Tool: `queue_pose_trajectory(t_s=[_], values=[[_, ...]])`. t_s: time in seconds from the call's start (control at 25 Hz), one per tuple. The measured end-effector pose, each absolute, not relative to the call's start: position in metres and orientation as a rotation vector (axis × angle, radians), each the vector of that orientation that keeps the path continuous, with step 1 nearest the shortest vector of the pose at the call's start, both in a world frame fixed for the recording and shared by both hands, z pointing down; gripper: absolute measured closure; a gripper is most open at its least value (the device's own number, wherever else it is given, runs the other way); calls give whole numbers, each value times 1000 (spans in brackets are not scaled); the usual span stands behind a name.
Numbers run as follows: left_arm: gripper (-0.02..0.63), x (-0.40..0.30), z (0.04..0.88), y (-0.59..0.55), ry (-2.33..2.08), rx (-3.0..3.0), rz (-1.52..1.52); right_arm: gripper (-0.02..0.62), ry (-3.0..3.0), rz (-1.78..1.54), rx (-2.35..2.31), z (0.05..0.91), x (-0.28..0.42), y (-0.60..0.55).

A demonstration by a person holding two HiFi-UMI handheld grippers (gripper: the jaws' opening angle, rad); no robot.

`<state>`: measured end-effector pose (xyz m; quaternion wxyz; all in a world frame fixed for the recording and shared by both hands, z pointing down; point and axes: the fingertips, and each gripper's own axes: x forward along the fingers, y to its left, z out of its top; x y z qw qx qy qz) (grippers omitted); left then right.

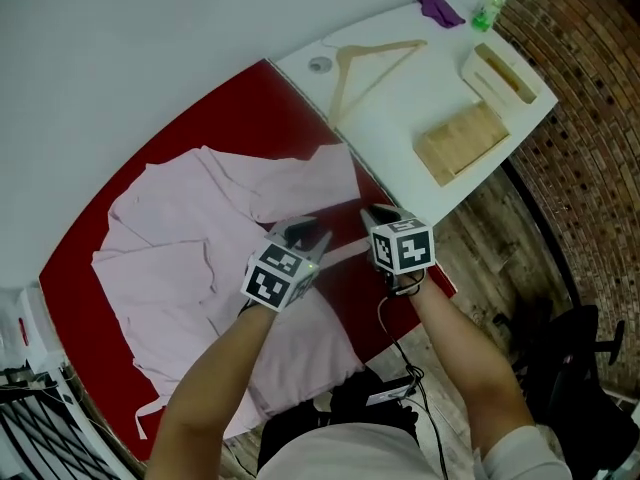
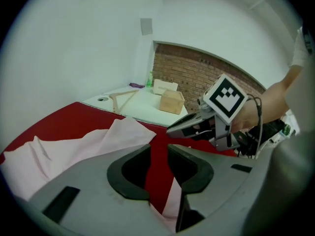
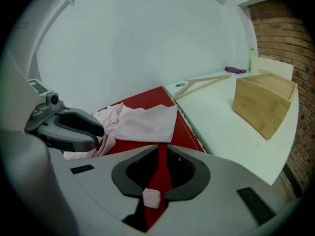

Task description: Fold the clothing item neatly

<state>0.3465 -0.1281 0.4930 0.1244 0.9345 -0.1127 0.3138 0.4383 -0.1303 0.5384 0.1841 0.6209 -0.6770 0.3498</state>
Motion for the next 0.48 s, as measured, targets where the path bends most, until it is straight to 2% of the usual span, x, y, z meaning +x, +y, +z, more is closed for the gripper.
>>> queue_pose_trajectory(t_s=[0.16,0.48], values=[[491,376,507,-136,-301,2794,1043,565,-1925,978,1751,539,445,-131],[485,428,539,-137,-168,2921,1327,565,-1935,990,1788,540,462,-123]])
